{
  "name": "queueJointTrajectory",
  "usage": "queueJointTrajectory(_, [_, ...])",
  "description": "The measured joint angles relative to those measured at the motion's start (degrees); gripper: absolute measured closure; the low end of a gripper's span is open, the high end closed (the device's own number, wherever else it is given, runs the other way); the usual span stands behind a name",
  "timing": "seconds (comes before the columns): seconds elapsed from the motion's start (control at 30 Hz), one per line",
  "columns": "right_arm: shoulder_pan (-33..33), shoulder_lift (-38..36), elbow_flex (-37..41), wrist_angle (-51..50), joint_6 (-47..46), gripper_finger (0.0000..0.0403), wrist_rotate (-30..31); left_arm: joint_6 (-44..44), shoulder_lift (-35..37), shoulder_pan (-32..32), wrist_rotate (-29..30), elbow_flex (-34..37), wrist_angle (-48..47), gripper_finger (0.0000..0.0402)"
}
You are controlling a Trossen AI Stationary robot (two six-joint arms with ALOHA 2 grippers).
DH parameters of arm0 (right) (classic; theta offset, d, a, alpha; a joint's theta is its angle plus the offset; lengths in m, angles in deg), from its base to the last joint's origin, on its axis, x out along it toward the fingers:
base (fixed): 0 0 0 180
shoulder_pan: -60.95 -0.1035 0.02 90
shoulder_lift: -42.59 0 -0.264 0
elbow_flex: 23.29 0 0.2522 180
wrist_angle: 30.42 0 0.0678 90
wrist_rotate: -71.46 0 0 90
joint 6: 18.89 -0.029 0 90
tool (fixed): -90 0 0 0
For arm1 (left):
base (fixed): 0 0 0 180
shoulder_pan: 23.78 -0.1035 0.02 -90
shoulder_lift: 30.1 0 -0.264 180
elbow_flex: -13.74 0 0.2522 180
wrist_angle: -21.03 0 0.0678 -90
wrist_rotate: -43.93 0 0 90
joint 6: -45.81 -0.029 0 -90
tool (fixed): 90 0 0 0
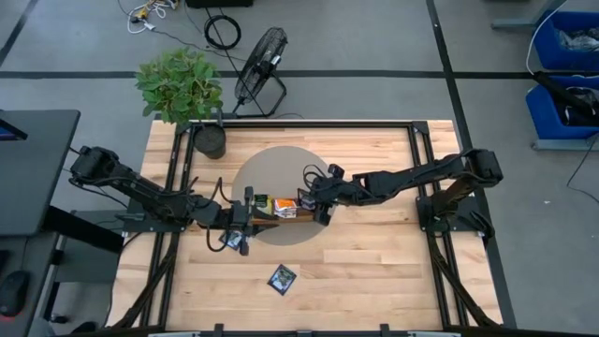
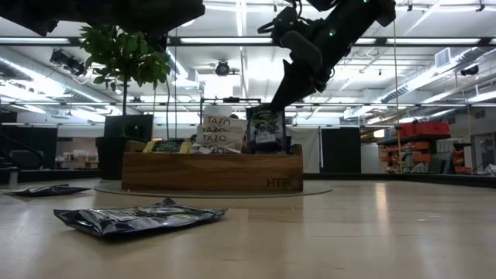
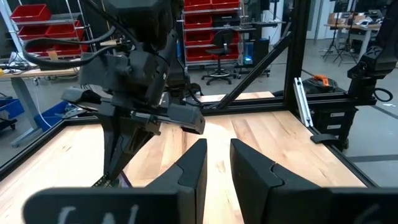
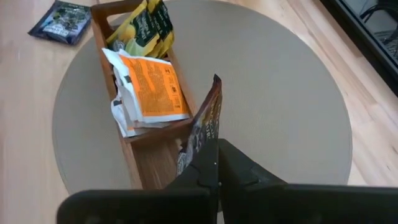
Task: Pick & Place Tea
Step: Put the left violet tea bag into the wooden organizer
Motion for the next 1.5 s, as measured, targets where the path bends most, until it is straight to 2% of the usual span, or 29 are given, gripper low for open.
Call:
queueJointTrajectory(0.4, [-1.52, 0.00, 0.05, -1.19, 0.62, 0.0402, 0.00, 0.00, 0.00, 0.00, 0.00, 0.00, 0.02, 0.0328])
queueJointTrajectory(0.73, [-1.50, 0.06, 5.61, 5.84, 0.20, 0.0394, 0.04, -0.02, 0.00, 0.00, -0.02, 0.00, 0.17, 0.0328])
queueJointTrajectory(1.5, [-1.33, 0.07, 5.66, 6.48, 6.87, 0.0382, 0.63, -0.02, 0.00, -0.02, 0.00, 0.00, 0.20, 0.0328])
